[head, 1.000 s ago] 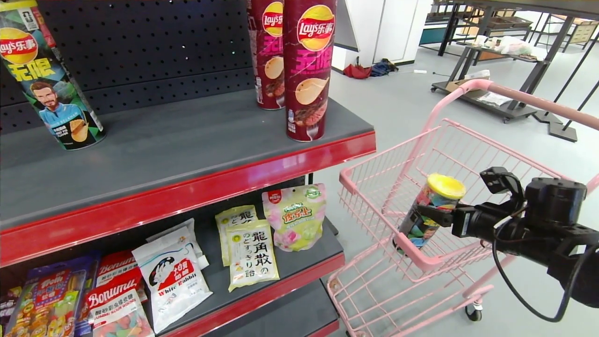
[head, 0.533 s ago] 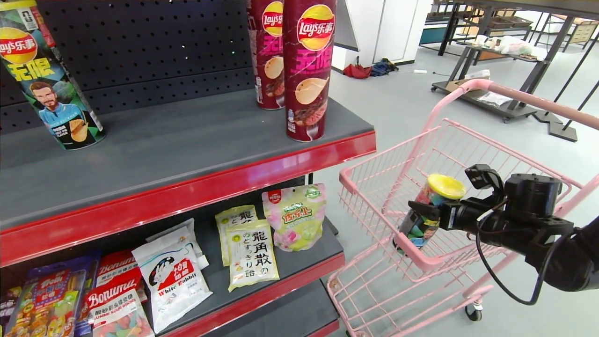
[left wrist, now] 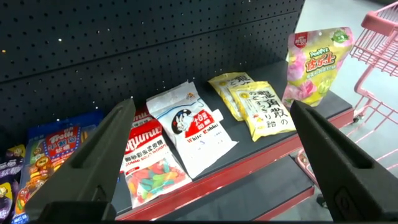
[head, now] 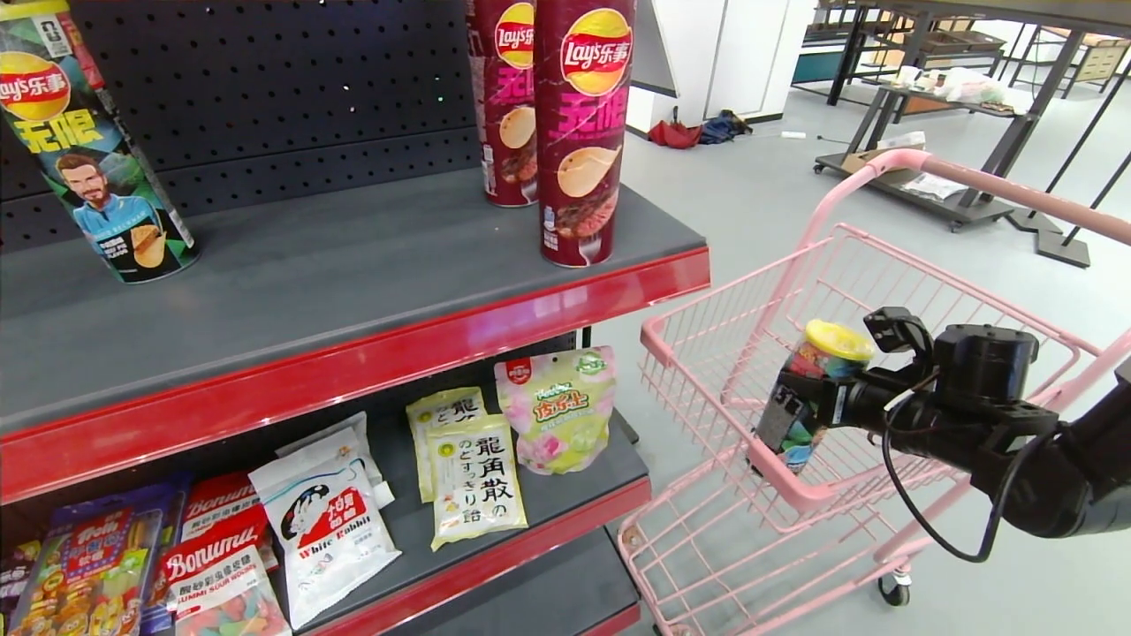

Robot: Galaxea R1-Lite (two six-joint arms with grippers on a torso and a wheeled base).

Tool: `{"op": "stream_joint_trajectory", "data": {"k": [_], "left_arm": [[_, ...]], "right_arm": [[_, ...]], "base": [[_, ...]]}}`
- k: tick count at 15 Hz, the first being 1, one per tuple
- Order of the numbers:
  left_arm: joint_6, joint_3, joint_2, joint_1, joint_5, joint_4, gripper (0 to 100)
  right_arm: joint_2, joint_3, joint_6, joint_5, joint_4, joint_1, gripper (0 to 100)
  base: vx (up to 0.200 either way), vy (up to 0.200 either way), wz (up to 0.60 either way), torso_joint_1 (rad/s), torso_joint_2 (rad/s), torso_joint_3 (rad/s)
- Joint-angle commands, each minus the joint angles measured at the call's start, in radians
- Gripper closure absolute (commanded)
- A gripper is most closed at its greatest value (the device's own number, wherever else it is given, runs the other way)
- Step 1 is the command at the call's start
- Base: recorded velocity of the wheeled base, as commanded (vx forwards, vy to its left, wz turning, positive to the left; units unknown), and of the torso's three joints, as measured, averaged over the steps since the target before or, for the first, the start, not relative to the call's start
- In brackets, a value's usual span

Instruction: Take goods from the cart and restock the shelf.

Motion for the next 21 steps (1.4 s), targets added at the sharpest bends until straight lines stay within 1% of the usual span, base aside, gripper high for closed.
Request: {"op": "stream_joint_trajectory", "data": {"k": [1,4,7,9,12,13,14,15,16,17,18,19,20,21], "left_arm": [[0.0,0.001,0.001,0.0,0.001,0.0,0],[0.0,0.001,0.001,0.0,0.0,0.0,0],[-0.001,0.0,0.001,0.0,0.001,0.0,0],[-0.001,0.0,0.001,0.0,0.001,0.001,0],[-0.001,0.0,0.001,0.0,0.0,0.001,0],[-0.001,0.0,0.001,0.0,0.0,0.001,0],[-0.001,0.0,0.001,0.0,0.001,0.001,0],[-0.001,0.0,0.001,0.0,0.001,0.0,0],[-0.001,0.0,0.001,0.0,0.0,0.001,0],[-0.001,0.0,0.001,-0.001,0.0,0.001,0],[-0.001,0.0,0.001,-0.001,-0.002,0.001,0],[-0.001,0.001,0.001,-0.001,-0.002,0.001,0],[-0.003,0.0,0.001,-0.001,0.0,0.001,0],[-0.003,0.001,0.001,-0.001,0.0,0.001,0]], "right_arm": [[0.003,0.001,0.0,-0.002,0.002,0.014,100],[-0.009,-0.004,-0.002,-0.031,0.002,0.016,100],[-0.098,-0.047,-0.003,-0.063,0.012,0.012,100],[-0.193,-0.102,-0.048,-0.063,0.095,0.008,100],[-0.399,-0.24,-0.074,-0.069,0.351,0.014,100],[-0.456,-0.259,-0.092,-0.085,0.419,0.016,100],[-0.592,-0.266,-0.105,-0.144,0.562,0.035,100],[-0.695,-0.252,-0.099,-0.204,0.657,0.06,100],[-0.812,-0.242,-0.117,-0.292,0.769,0.06,100],[-0.905,-0.243,-0.131,-0.33,0.896,0.071,100],[-1.049,-0.216,-0.134,-0.321,1.048,0.063,100],[-1.158,-0.173,-0.128,-0.33,1.135,0.062,100],[-1.247,-0.124,-0.128,-0.335,1.186,0.051,100],[-1.301,-0.088,-0.128,-0.341,1.206,0.031,100]], "base": [[0.0,0.0,0.0,0.0,0.0,0.0],[0.0,0.0,0.0,0.0,0.0,0.0],[0.0,0.0,0.0,0.0,0.0,0.0],[0.0,0.0,0.0,0.0,0.0,0.0],[0.0,0.0,0.0,0.0,0.0,0.0],[0.0,0.0,0.0,0.0,0.0,0.0],[0.0,0.0,0.0,0.0,0.0,0.0],[0.0,0.0,0.0,0.0,0.0,0.0],[0.0,0.0,0.0,0.0,0.0,0.0],[0.0,0.0,0.0,0.0,0.0,0.0],[0.0,0.0,0.0,0.0,0.0,0.0],[0.0,0.0,0.0,0.0,0.0,0.0],[0.0,0.0,0.0,0.0,0.0,0.0],[0.0,0.0,0.0,0.0,0.0,0.0]]}}
